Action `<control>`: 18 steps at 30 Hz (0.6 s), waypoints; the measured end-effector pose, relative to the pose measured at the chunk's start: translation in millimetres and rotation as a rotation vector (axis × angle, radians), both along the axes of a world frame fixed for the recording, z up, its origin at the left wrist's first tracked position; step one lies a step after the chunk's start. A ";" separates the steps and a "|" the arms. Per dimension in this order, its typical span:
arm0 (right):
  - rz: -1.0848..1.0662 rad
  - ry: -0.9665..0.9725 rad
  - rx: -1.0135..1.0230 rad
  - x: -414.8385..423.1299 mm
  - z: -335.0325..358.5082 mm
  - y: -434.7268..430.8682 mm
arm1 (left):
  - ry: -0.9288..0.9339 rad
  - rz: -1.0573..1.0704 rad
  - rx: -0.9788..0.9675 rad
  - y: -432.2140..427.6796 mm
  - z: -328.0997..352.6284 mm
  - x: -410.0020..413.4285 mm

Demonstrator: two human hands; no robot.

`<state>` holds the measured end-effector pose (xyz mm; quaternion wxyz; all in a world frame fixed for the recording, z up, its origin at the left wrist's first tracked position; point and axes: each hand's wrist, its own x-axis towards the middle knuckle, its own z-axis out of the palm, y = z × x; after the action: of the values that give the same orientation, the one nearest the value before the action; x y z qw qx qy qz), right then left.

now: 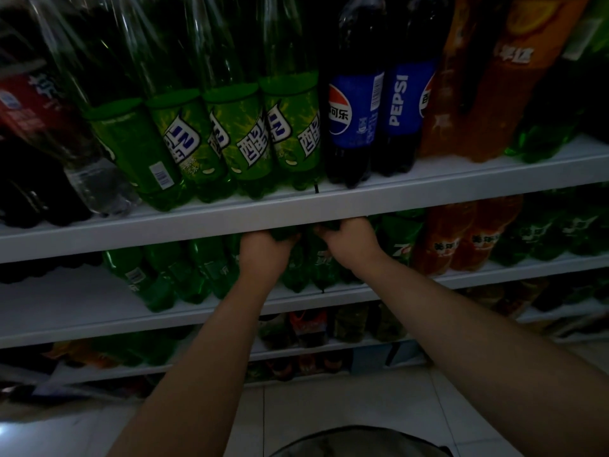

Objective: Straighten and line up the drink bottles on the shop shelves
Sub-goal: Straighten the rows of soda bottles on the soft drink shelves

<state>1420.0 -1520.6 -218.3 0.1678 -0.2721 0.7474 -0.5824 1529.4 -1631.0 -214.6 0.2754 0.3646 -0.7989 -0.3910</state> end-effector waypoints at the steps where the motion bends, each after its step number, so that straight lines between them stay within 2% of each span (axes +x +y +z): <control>1: -0.007 -0.002 0.002 -0.4 -0.1 0.5 | -0.007 -0.017 0.021 -4.1 1.0 0.8; 7: -0.043 -0.060 0.037 1.1 0.5 -0.8 | -0.085 -0.094 0.221 -13.1 5.8 5.0; 9: -0.052 -0.073 0.025 1.9 1.6 -1.6 | -0.112 -0.074 0.151 -7.4 5.2 1.5; 13: -0.035 -0.074 0.004 2.8 4.2 -1.3 | -0.019 0.042 -0.009 4.3 1.9 -4.9; 18: -0.035 -0.079 -0.030 1.2 1.2 -2.1 | -0.025 0.004 -0.026 -3.6 1.0 -4.4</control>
<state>1421.2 -1522.6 -217.1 0.1829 -0.2383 0.7359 -0.6068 1524.9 -1634.6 -213.6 0.2707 0.3677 -0.8066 -0.3753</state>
